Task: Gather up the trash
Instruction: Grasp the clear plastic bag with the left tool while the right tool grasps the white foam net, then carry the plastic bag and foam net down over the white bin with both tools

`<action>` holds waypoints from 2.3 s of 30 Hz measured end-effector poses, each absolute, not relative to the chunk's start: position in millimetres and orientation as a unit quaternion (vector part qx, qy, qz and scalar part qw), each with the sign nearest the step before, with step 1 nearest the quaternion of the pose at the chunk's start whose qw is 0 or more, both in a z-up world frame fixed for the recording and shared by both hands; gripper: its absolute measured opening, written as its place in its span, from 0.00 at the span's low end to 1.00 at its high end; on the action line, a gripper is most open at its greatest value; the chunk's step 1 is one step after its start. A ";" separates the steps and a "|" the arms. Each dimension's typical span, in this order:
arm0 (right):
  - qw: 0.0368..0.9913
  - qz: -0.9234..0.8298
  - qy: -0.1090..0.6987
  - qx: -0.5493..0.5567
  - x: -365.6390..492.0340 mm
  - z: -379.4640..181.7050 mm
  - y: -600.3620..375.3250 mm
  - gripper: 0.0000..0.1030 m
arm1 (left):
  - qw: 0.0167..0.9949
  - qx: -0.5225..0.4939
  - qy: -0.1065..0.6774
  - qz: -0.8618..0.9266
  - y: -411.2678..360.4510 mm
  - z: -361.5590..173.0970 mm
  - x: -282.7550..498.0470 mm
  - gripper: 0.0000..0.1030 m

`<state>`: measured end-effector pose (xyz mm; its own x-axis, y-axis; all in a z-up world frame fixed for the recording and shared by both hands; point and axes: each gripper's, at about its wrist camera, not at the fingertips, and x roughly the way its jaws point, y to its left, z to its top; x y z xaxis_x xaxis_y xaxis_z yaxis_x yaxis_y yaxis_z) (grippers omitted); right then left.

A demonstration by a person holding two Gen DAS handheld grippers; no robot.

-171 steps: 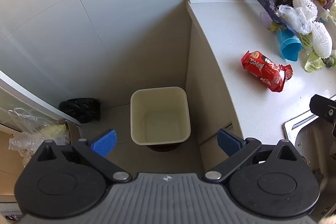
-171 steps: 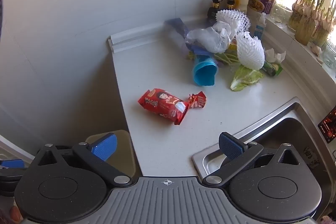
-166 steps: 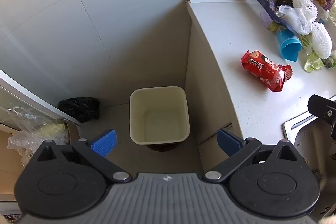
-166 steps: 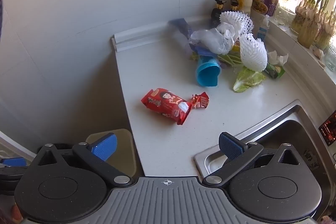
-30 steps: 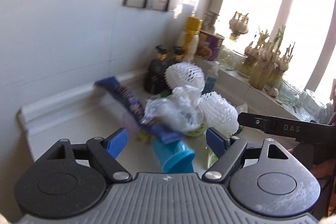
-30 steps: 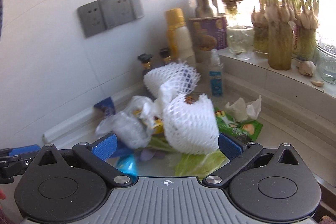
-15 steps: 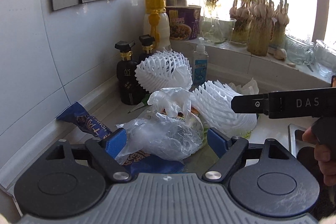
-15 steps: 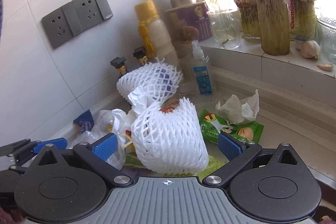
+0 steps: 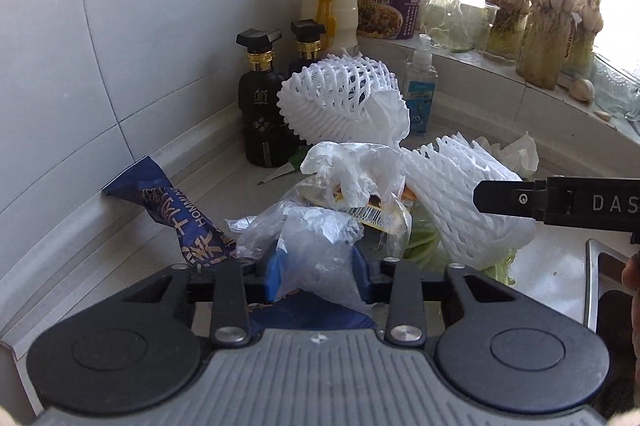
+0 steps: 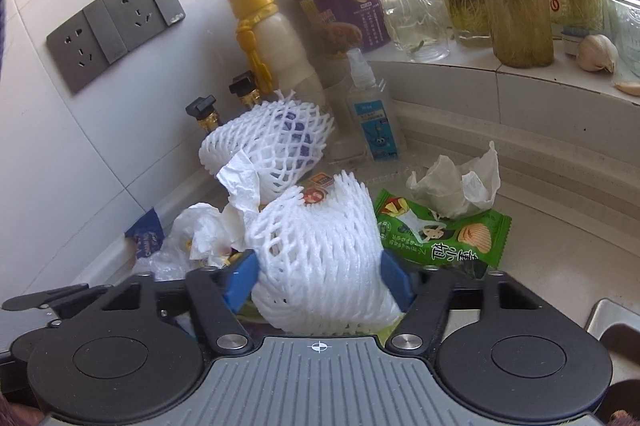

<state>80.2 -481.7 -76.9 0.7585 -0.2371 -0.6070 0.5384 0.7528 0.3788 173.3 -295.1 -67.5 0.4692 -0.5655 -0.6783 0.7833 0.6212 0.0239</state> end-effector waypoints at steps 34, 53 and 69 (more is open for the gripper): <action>0.927 -0.200 0.231 0.217 29.6 17.0 -393.1 0.26 | 0.848 0.007 0.310 -0.430 -184.2 21.5 136.6 0.07; 0.934 -0.074 0.300 0.182 -10.5 26.9 -253.2 0.26 | 0.861 -0.031 0.373 -0.345 -25.3 28.6 79.5 0.07; 0.922 0.033 0.346 0.170 -14.2 -7.5 -150.5 0.26 | 0.874 -0.086 0.410 -0.245 73.3 -10.8 66.9 0.07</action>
